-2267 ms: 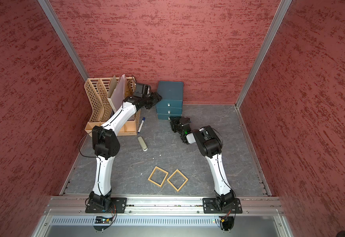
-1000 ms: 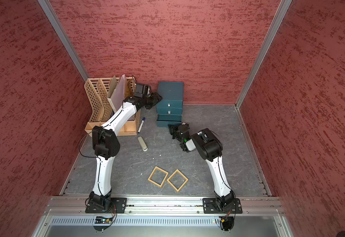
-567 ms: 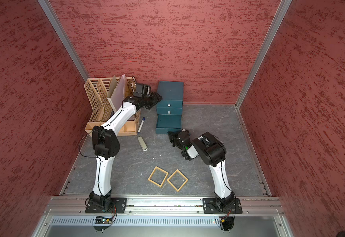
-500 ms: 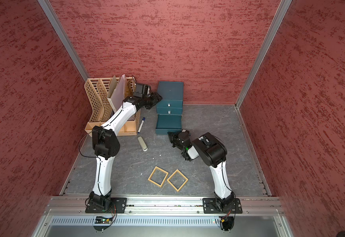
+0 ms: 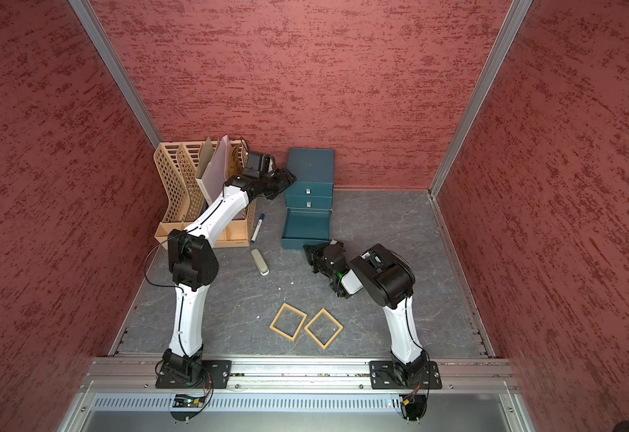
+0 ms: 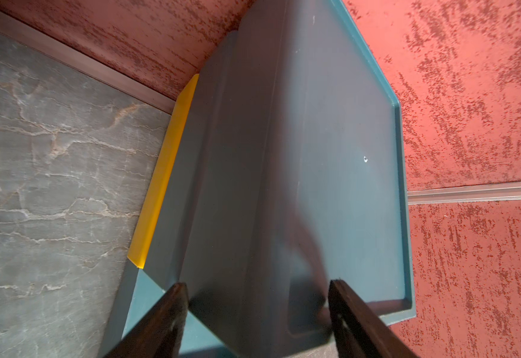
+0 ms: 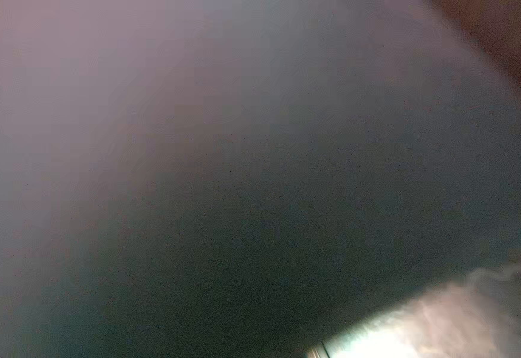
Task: Place the brooch boxes into the drawer by color
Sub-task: Open the drawer in the storage box.
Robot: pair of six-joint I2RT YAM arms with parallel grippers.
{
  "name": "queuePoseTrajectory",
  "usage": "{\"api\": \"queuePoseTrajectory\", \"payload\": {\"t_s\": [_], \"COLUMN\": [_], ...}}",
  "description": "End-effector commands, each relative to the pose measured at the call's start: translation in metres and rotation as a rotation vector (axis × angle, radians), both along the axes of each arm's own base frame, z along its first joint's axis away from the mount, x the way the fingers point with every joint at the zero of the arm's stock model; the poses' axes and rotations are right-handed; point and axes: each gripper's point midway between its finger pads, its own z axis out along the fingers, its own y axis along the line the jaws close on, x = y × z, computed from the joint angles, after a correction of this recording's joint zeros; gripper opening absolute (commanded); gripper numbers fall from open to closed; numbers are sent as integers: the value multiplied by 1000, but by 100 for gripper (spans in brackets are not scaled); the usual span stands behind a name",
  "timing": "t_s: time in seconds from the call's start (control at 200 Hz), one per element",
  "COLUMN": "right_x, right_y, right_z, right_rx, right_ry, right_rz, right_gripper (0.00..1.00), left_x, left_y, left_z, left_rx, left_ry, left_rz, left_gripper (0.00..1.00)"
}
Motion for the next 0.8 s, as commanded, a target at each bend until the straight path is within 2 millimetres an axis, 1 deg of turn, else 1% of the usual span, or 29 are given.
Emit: {"api": "queuePoseTrajectory", "payload": {"t_s": [0.0, 0.105, 0.255, 0.461, 0.576, 0.686, 0.796], "right_x": [0, -1, -2, -4, -8, -17, -27], "right_y": [-1, -3, -3, -5, -5, -7, -14], "right_z": [7, 9, 13, 24, 29, 30, 39], "right_rx": [26, 22, 22, 15, 3, -27, -76], "right_ry": [-2, -2, -5, -15, -7, 16, 7], "right_rz": [-21, -29, -28, -27, -22, -7, 5], "right_gripper": [9, 26, 38, 48, 54, 59, 61], "left_x": [-13, -13, -14, -18, -18, -19, -21], "left_y": [-4, -4, -3, -1, 0, 2, 4], "left_z": [-1, 3, 10, 25, 30, 33, 41], "left_rx": [8, 7, 2, -4, -7, -5, -3], "left_ry": [31, 24, 12, -11, -19, -19, -31], "left_rz": [-33, -31, -29, -25, -23, -19, -11], "left_gripper": [79, 80, 80, 80, 81, 82, 85]}}
